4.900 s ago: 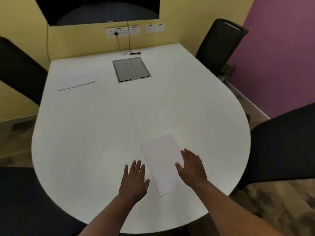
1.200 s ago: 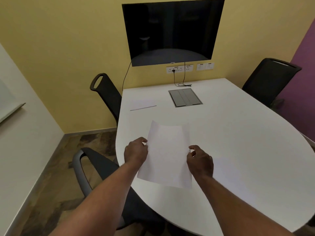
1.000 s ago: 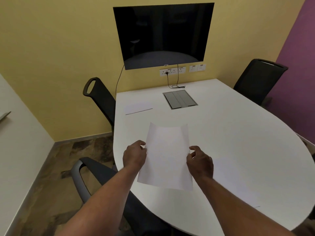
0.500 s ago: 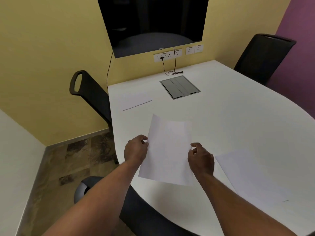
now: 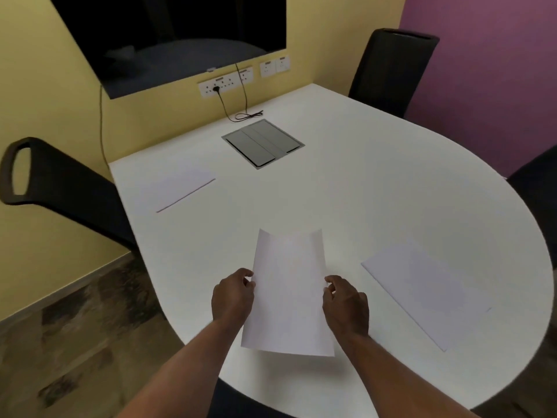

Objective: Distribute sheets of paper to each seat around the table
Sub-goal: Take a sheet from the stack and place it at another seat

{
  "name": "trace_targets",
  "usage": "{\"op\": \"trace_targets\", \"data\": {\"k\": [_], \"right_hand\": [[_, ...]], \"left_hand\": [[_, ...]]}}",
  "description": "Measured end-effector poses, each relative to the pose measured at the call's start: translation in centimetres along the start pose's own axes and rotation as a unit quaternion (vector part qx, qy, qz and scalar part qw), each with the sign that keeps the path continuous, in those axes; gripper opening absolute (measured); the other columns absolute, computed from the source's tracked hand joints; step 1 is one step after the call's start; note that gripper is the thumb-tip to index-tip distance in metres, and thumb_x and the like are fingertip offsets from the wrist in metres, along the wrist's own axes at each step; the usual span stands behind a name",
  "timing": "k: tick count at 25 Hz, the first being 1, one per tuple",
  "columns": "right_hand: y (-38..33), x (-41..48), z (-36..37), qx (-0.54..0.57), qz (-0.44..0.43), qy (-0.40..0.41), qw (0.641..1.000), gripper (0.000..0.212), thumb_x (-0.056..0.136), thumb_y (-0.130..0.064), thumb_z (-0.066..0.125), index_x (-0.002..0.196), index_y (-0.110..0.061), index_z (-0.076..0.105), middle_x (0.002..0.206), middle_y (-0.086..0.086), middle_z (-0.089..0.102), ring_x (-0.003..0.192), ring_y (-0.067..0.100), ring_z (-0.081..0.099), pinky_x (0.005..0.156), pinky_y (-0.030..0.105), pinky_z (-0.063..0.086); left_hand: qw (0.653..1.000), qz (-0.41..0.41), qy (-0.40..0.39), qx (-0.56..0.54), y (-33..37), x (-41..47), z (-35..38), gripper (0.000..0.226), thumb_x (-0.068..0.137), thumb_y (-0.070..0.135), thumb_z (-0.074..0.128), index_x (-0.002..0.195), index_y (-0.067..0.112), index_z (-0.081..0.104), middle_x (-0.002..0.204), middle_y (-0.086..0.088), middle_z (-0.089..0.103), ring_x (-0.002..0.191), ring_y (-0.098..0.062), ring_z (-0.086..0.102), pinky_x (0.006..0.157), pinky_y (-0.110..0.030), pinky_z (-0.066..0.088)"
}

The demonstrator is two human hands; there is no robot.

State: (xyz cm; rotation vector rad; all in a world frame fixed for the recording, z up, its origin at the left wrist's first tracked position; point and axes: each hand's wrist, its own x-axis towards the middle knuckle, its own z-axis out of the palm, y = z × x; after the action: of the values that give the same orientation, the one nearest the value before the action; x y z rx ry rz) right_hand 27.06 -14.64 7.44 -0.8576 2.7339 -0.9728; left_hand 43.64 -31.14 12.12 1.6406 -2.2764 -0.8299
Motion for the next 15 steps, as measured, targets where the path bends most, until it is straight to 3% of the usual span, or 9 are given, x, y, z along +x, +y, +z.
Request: {"op": "trace_targets", "data": {"k": [9, 15], "right_hand": [[3.6, -0.7, 7.5, -0.031, 0.084, 0.012, 0.996, 0.024, 0.091, -0.009, 0.062, 0.110, -0.020, 0.070, 0.100, -0.003, 0.074, 0.086, 0.021, 0.069, 0.085, 0.036, 0.043], [5.4, -1.2, 10.0, -0.043, 0.141, -0.001, 0.989, 0.025, 0.093, -0.012, 0.059, 0.115, -0.019, 0.068, 0.102, -0.002, 0.073, 0.092, 0.023, 0.068, 0.090, 0.038, 0.043]], "left_hand": [[0.998, 0.019, -0.064, 0.006, -4.9, 4.9, 6.8, 0.024, 0.090, 0.027, 0.058, 0.110, 0.032, 0.069, 0.087, 0.012, 0.072, 0.085, -0.020, 0.066, 0.078, -0.035, 0.054], [0.995, 0.048, -0.086, 0.022, -6.3, 6.1, 9.9, 0.025, 0.091, 0.026, 0.058, 0.113, 0.031, 0.069, 0.093, 0.009, 0.074, 0.089, -0.021, 0.067, 0.083, -0.036, 0.053]]}}
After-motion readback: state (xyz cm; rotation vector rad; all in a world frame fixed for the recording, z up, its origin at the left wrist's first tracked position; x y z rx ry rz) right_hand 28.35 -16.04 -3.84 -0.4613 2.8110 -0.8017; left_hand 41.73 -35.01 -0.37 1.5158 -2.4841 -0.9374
